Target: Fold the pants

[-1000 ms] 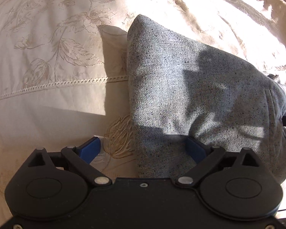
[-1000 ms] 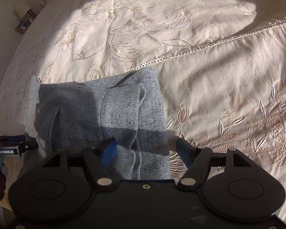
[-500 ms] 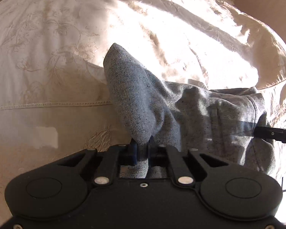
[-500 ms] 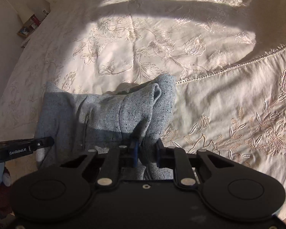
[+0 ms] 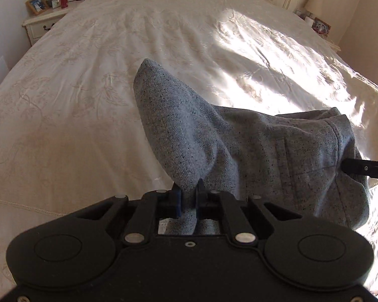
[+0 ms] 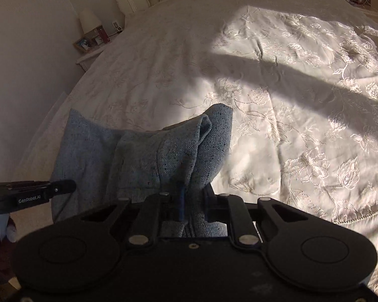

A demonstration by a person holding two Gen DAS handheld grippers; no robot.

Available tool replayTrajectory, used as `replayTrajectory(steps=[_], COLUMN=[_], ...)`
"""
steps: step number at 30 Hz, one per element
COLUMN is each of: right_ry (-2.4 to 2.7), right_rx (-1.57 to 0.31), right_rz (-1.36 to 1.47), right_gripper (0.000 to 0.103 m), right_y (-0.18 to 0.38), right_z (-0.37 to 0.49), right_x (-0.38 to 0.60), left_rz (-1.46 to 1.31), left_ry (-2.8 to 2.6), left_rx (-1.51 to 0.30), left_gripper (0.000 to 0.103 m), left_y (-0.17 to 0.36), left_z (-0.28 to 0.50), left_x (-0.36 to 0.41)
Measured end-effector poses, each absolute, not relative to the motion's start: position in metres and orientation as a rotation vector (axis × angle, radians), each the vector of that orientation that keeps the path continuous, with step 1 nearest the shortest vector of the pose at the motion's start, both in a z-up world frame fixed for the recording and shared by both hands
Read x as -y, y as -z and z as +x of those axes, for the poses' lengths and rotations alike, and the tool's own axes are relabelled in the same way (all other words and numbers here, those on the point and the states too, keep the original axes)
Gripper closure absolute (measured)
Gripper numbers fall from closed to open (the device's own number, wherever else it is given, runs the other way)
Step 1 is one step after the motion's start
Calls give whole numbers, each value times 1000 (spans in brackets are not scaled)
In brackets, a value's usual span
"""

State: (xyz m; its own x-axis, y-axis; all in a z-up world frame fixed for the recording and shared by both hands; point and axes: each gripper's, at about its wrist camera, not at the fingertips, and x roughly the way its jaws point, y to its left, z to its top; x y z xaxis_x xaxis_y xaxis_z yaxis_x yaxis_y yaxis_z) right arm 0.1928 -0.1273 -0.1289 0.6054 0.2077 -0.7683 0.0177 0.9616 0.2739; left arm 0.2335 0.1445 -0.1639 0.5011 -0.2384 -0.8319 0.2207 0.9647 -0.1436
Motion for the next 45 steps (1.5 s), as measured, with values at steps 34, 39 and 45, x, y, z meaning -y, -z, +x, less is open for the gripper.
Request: replayTrajectory(steps=[34,39,45], right_ry=[-40,-53,-57], right_rx=[-1014,-944,-913], right_rz=[1,-31,-25], right_gripper=[53,51,48], right_y=[139,107,82], right_z=[166,142,116], right_x=[62,61,66], left_rz=[-39,-19,-38], left_ry=[-1,-2,-4], left_rx=[-1151,-1098,-1062], left_gripper=[58,53,51], left_y=[182,154,126], left_z=[187,163,137], left_x=[-135,-116,-103])
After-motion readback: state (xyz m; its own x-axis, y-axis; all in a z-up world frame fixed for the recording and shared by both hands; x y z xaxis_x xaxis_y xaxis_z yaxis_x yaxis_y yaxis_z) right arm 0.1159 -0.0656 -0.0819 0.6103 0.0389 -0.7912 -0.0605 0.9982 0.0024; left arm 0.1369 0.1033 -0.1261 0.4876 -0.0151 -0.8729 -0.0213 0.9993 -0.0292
